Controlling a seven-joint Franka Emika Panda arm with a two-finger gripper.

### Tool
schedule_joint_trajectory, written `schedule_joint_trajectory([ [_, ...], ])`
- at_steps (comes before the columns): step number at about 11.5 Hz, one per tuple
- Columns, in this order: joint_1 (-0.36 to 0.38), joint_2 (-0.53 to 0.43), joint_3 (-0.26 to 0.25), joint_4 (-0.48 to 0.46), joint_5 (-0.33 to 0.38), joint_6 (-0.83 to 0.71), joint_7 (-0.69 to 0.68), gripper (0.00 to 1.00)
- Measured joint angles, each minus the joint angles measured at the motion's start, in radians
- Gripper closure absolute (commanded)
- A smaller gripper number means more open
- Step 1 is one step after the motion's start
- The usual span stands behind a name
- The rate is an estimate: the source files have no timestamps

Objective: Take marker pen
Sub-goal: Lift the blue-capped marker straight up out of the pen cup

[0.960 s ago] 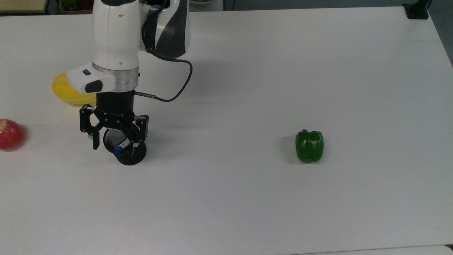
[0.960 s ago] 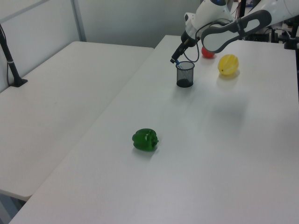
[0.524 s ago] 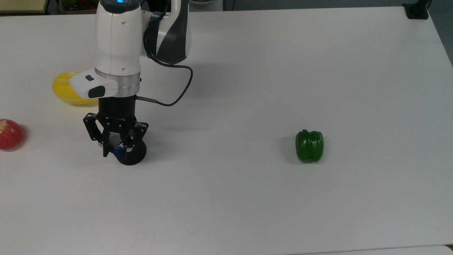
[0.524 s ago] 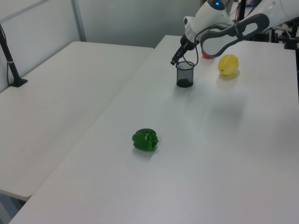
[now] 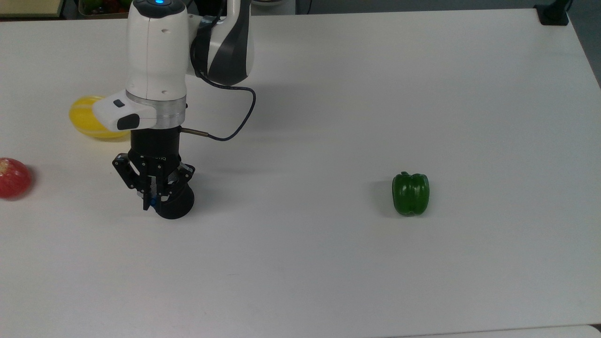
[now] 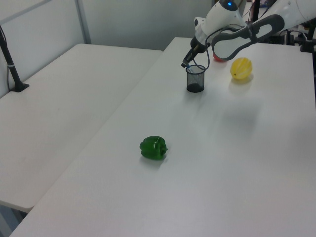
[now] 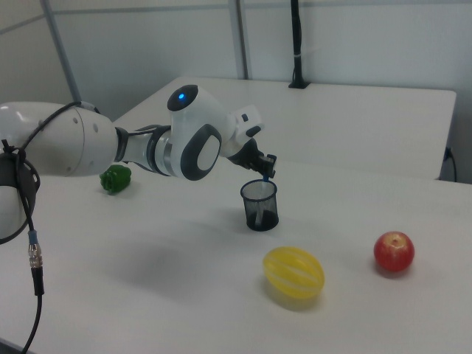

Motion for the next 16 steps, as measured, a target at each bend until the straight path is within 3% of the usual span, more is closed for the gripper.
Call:
schedule_joint_trajectory([
  [4,0.001,0.000,0.000,0.004,0.000,0.000,0.000,1.00],
  [9,0.002,-0.006,0.000,0.025,0.000,0.001,0.000,1.00],
  [16,0.004,-0.106,0.000,0.040,0.003,0.001,0.004,1.00],
])
